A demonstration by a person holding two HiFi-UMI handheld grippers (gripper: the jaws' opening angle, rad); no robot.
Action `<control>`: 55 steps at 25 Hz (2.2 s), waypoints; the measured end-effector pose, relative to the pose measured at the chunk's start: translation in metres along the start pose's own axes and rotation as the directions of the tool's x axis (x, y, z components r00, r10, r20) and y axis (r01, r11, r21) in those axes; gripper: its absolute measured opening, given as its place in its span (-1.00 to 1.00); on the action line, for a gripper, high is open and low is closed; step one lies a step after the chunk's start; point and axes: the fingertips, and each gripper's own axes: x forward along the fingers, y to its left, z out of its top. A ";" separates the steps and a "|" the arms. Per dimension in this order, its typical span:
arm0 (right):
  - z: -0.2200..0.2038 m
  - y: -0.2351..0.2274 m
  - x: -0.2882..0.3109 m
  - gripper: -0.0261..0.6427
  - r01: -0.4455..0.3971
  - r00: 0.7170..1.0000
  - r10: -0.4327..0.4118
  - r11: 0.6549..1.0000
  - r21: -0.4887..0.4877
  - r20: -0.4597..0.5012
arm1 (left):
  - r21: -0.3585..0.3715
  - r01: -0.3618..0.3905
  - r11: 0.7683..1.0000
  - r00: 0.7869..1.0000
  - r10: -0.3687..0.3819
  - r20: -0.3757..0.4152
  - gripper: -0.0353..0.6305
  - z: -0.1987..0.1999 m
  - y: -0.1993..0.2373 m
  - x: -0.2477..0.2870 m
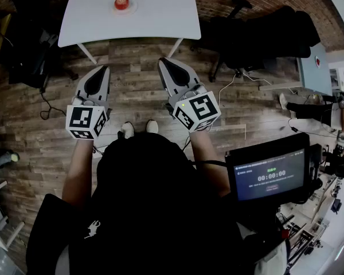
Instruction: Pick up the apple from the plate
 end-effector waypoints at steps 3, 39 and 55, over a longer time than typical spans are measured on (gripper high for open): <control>0.001 -0.001 0.007 -0.91 -0.004 1.000 0.004 1.000 0.005 0.003 | 0.003 0.005 1.000 1.000 -0.005 0.004 -0.88 0.001 0.005 0.005; -0.015 0.038 0.079 -0.91 0.013 0.999 -0.013 1.000 0.000 -0.044 | -0.047 -0.002 0.999 1.000 0.001 -0.007 -0.88 -0.035 0.107 -0.024; -0.016 0.026 0.103 -0.91 -0.033 0.999 0.034 0.999 0.013 -0.022 | -0.020 -0.055 0.998 0.998 0.055 -0.013 -0.88 -0.032 0.121 -0.013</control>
